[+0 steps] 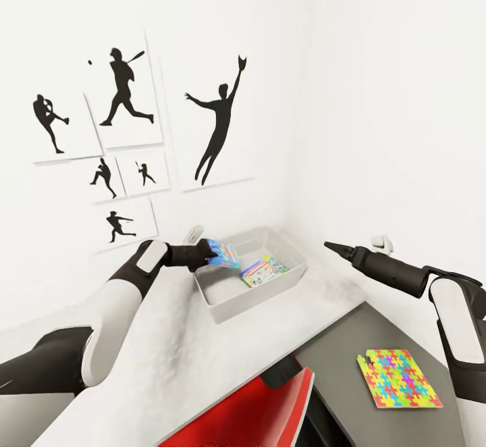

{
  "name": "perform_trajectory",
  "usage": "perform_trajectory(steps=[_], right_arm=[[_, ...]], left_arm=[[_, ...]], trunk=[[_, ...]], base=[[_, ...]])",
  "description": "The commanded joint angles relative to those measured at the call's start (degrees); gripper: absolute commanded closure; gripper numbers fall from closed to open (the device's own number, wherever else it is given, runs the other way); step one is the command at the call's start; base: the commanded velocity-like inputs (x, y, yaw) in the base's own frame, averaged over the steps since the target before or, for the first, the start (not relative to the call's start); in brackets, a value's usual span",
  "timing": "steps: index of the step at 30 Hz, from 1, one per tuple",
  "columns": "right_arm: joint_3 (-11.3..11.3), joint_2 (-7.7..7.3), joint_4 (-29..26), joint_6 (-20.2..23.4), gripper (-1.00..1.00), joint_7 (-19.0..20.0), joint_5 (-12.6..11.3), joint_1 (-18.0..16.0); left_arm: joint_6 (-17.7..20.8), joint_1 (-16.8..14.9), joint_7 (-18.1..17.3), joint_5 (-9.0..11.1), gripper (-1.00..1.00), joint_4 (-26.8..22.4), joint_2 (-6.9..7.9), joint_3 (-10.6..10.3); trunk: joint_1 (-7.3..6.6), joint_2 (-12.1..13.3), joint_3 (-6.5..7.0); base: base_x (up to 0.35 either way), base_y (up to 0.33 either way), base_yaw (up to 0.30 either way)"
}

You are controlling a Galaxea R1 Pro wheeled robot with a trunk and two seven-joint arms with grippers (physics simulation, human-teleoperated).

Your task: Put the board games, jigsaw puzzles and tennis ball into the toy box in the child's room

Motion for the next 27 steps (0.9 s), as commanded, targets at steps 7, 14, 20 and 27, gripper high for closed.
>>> perform_trajectory(steps=[7, 14, 20, 27], right_arm=[[-0.1, 0.0, 0.0, 0.2, -1.0, 0.6, 0.6, -0.1], [-0.1, 0.0, 0.0, 0.2, -1.0, 0.7, 0.6, -0.1], [-0.1, 0.0, 0.0, 0.2, -1.0, 0.7, 0.6, -0.1], [-0.1, 0.0, 0.0, 0.2, -1.0, 0.7, 0.6, -0.1]], left_arm=[[0.5, -0.2, -0.2, -0.7, 1.0, 0.1, -0.13, 0.5], [0.4, -0.3, 1.2, -0.8, 1.0, 0.5, -0.12, 0.3], [0.5, -0.3, 1.5, -0.8, 1.0, 0.5, -0.08, 0.3], [0.5, -0.4, 3.5, -0.9, 1.0, 0.4, -0.25, 0.3]], trunk=[[0.02, -0.1, -0.77], [0.02, -0.1, -1.43], [0.02, -0.1, -1.99], [0.02, -0.1, -2.65]], base=[[0.0, 0.0, 0.0], [0.0, 0.0, 0.0], [0.0, 0.0, 0.0], [0.0, 0.0, 0.0]])
